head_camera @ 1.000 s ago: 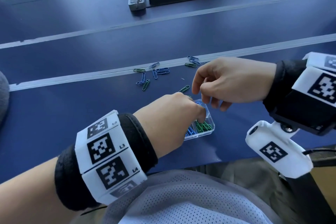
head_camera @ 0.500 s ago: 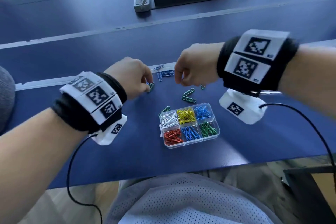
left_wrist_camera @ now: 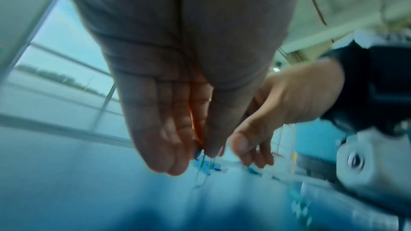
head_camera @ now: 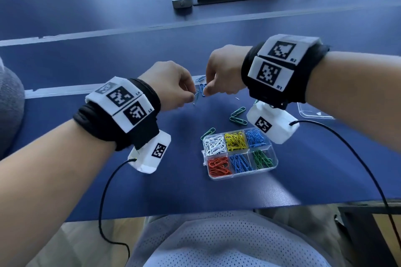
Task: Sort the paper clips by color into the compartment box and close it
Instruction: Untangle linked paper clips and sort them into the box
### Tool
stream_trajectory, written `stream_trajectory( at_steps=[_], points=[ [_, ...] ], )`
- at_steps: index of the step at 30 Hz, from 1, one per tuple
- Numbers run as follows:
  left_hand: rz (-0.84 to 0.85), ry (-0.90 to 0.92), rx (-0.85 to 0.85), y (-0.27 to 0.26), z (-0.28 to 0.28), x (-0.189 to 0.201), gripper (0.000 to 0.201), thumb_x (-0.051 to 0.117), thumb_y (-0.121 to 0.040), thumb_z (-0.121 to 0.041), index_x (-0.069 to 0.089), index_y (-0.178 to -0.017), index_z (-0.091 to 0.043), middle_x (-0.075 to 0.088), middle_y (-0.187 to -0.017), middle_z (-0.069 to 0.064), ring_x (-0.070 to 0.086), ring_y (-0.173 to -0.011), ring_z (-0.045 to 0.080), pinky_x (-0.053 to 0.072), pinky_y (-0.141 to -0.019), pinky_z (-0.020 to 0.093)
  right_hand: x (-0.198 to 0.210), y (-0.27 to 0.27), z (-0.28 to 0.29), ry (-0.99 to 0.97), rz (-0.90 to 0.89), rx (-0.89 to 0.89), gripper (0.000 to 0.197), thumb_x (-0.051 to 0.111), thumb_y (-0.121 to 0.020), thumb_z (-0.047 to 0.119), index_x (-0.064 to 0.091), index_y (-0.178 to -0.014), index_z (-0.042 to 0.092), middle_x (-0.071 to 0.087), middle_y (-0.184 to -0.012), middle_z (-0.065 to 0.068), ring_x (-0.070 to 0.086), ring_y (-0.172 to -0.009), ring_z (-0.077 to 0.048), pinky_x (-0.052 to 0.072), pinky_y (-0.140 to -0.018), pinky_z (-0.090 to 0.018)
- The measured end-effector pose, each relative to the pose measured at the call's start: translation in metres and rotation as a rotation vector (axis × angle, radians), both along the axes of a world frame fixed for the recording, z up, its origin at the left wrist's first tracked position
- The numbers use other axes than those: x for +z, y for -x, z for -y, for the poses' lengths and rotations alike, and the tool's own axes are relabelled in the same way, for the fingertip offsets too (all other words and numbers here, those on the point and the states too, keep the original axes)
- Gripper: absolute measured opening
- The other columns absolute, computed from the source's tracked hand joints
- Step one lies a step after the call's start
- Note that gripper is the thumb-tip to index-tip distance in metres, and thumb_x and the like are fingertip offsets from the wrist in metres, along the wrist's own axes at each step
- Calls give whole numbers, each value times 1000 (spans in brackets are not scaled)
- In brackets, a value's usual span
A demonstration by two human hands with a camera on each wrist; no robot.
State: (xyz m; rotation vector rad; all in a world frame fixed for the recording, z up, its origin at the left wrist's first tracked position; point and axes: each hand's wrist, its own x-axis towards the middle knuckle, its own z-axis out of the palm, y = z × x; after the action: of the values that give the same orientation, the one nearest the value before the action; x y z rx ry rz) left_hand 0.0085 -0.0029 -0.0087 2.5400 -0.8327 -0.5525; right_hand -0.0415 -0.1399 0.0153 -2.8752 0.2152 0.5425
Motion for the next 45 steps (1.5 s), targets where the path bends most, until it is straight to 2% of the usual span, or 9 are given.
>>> stream_trajectory(
  at_steps=[4,6,10,14,20,27,32,37,45],
  points=[
    [-270,232,91,3,0,5,8,65,-80,-7,65,-74,-12,69,-70,8,66,-61,15,60,-66,25,-7,-4,11,-373,-22,-131,19,68,-82,25,72,-90,7,70,-78,-6,66,-69,-18,59,-79,-31],
    [-377,328,110,4,1,7,9,66,-82,-6,63,-76,-11,67,-68,8,65,-58,11,60,-65,23,-7,-3,14,-593,-21,-186,2,66,-84,11,67,-85,10,67,-79,-9,65,-72,-21,60,-77,-33],
    [-483,448,131,4,0,10,10,63,-84,-2,60,-81,-11,66,-66,3,66,-57,8,59,-65,24,-5,-1,21,-853,-59,-245,15,59,-86,-5,62,-90,9,65,-79,-12,66,-56,-11,59,-65,-24],
    [-488,511,172,4,0,11,10,61,-86,-2,59,-80,-10,66,-67,5,67,-57,10,60,-63,24,0,7,24,-983,-80,-233,16,56,-87,-5,63,-93,8,68,-80,-12,68,-59,-13,58,-67,-23],
    [-546,583,231,7,0,14,12,57,-89,-8,57,-78,-12,69,-58,1,69,-57,12,59,-58,23,0,11,25,-997,-59,-246,16,65,-82,-1,62,-91,13,67,-69,-5,67,-58,-12,58,-64,-22],
    [-542,589,246,12,0,14,16,55,-88,-6,56,-73,-12,62,-71,7,62,-56,15,59,-59,24,1,16,22,-1026,-55,-251,17,58,-84,-8,61,-89,8,64,-86,-16,67,-66,-17,59,-60,-21],
    [-551,639,251,13,-1,13,20,51,-87,0,55,-70,-10,63,-63,6,61,-49,11,57,-54,22,1,16,26,-1063,7,-261,19,59,-83,-10,64,-87,8,61,-78,-12,66,-61,-16,57,-57,-20],
    [-602,640,243,12,-3,13,18,56,-85,0,55,-70,-10,68,-64,5,66,-54,13,58,-56,23,0,19,30,-1045,-19,-239,23,54,-86,-11,66,-85,9,61,-64,-1,62,-53,-8,57,-58,-18],
    [-717,756,313,11,-1,9,20,56,-86,-1,56,-69,-12,68,-62,2,66,-55,12,57,-56,22,2,20,26,-939,33,-229,24,56,-85,-11,60,-87,13,59,-73,-8,62,-52,-9,52,-50,-16]
  ],
)
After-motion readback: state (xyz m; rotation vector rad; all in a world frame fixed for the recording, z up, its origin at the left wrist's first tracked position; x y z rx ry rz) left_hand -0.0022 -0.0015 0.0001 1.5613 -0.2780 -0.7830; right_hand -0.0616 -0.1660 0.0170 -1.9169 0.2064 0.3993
